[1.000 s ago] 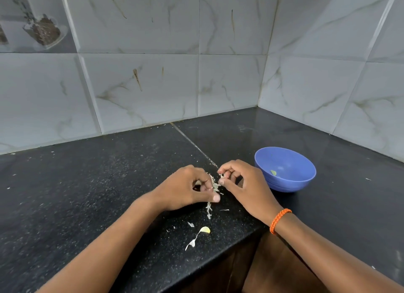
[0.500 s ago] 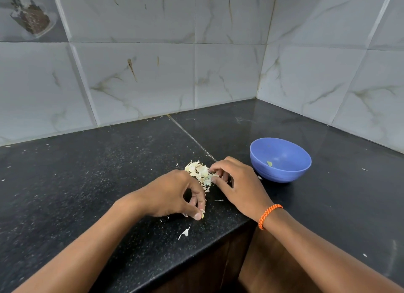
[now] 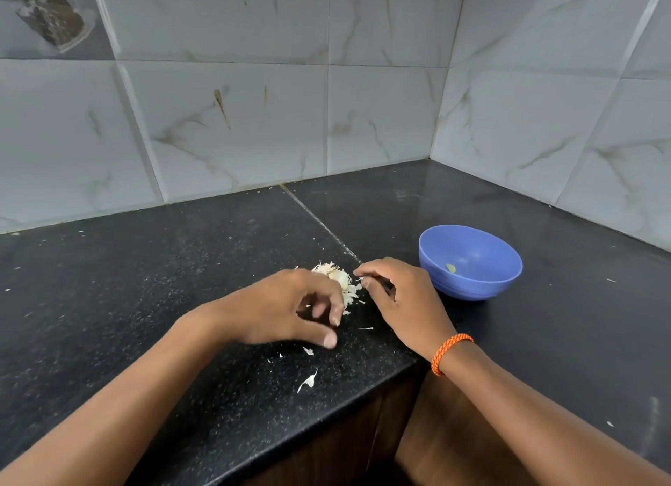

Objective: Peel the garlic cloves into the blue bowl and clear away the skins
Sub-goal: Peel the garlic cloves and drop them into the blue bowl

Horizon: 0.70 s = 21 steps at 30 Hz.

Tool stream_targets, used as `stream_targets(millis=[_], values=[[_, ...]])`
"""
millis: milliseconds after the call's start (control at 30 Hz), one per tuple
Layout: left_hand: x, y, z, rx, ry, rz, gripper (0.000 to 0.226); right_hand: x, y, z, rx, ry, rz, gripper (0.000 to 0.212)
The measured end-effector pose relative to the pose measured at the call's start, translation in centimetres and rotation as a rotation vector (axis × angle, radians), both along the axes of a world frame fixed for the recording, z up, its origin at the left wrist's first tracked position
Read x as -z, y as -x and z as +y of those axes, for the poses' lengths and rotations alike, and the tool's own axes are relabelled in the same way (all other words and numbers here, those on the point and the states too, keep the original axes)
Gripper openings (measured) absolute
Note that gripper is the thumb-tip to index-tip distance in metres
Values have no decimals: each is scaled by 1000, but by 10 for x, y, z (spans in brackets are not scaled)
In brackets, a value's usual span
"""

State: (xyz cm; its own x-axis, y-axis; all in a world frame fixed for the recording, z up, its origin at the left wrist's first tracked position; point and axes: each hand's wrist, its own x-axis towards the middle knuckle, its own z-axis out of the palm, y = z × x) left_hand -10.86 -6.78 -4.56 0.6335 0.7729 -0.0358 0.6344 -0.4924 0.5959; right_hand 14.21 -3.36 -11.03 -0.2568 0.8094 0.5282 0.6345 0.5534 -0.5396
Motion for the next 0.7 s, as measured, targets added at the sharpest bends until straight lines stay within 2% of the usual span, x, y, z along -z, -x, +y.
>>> stream_targets(millis=[100, 200, 333, 433, 533, 600, 700], values=[[-8, 6, -17, 101, 177, 68, 18, 0, 0, 1, 2, 2, 8, 17], [-3, 9, -21, 85, 155, 164, 19, 1, 1, 0, 4, 11, 11, 17], [7, 8, -18, 42, 110, 128, 16, 0, 2, -2, 7, 10, 0, 16], [13, 7, -4, -63, 14, 69, 13, 0, 2, -4, 6, 8, -5, 17], [18, 6, 15, -209, -176, 73, 9, -1, 2, -3, -1, 29, 4, 22], [18, 5, 28, -270, -284, 73, 5, -3, 1, -2, 2, 74, 41, 26], [15, 0, 42, -332, -358, -44, 7, -6, -1, 0, -1, 146, 143, 27]])
